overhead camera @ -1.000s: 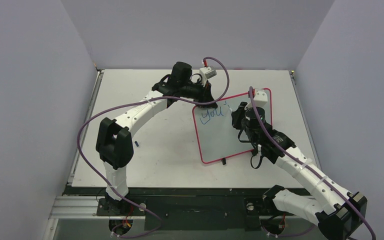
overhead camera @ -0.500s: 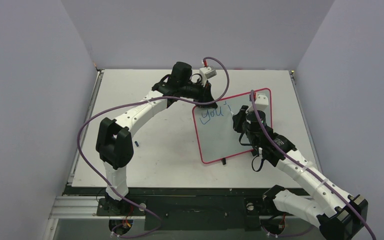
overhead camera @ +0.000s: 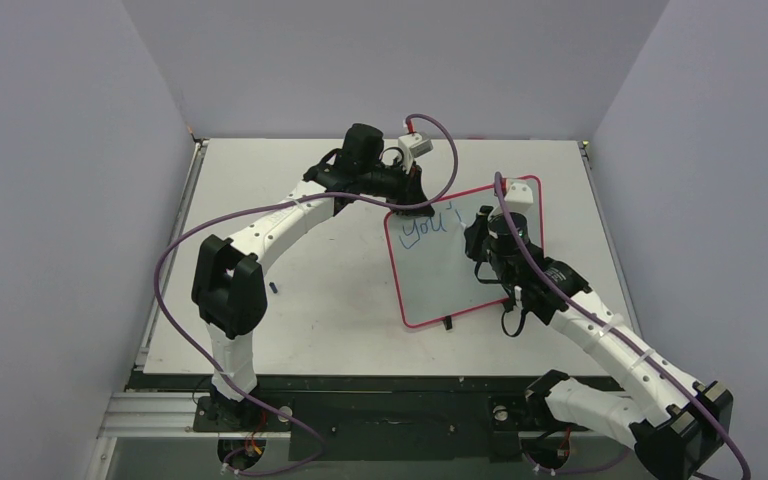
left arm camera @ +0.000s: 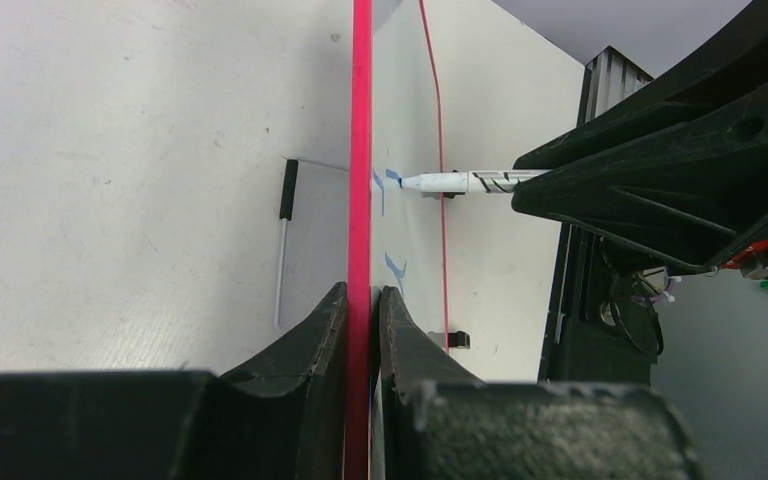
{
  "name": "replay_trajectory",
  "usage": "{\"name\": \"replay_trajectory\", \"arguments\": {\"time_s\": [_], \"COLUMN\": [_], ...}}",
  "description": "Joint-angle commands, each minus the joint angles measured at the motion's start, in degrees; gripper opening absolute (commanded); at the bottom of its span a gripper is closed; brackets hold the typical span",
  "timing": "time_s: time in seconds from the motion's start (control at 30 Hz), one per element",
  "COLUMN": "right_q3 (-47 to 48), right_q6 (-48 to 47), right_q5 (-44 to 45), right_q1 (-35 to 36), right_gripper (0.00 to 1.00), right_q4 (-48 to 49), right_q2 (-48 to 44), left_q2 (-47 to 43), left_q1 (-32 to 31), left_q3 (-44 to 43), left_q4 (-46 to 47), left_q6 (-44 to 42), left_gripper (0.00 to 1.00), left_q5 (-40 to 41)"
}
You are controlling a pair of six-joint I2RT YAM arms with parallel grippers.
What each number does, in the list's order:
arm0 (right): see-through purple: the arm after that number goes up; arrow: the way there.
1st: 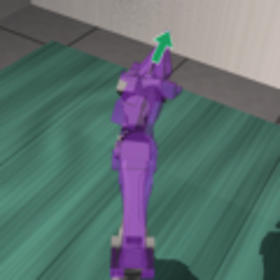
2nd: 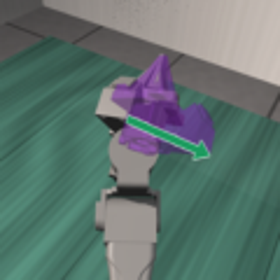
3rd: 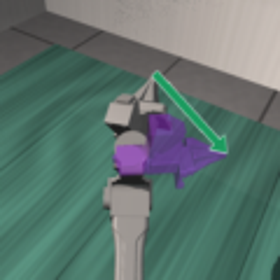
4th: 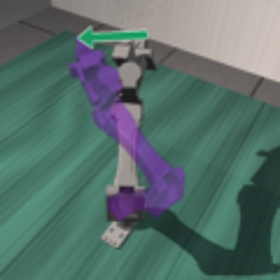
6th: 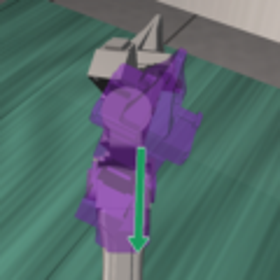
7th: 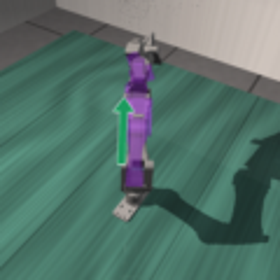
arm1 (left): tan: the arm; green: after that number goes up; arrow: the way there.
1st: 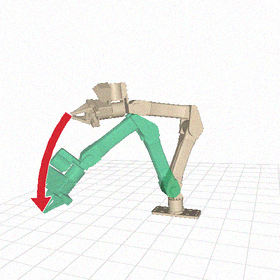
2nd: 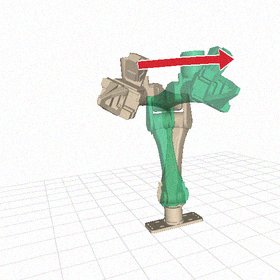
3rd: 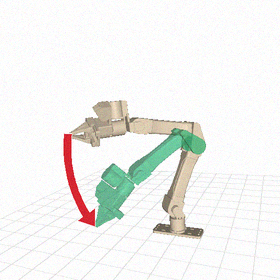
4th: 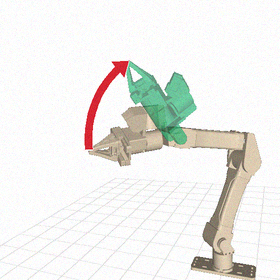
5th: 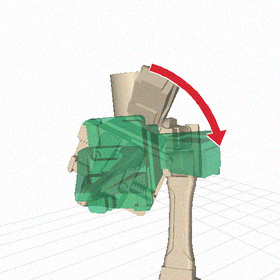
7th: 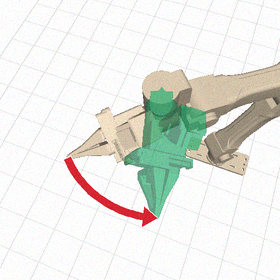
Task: Write a sentence on the whiteboard
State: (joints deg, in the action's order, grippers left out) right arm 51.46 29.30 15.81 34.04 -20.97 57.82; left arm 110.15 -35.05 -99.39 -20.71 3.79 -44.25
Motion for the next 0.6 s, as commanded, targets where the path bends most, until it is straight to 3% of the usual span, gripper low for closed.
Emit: {"name": "replay_trajectory", "arguments": {"time_s": [0.0,0.57], "right_q3": [2.6,5.2], "right_q6": [-0.4,-1.3], "right_q5": [0.6,-0.5], "right_q1": [-1.0,-2.4], "right_gripper": [0.0,0.0], "right_q4": [2.3,2.8], "right_q2": [1.6,3.5], "left_q2": [-1.2,-1.0], "left_q1": [-1.8,-1.7], "left_q3": [-1.1,-1.2], "left_q4": [-2.7,-2.8], "left_q6": [-3.4,-3.5], "left_gripper": [0.0,0.0], "left_q5": [-3.0,-2.9]}}
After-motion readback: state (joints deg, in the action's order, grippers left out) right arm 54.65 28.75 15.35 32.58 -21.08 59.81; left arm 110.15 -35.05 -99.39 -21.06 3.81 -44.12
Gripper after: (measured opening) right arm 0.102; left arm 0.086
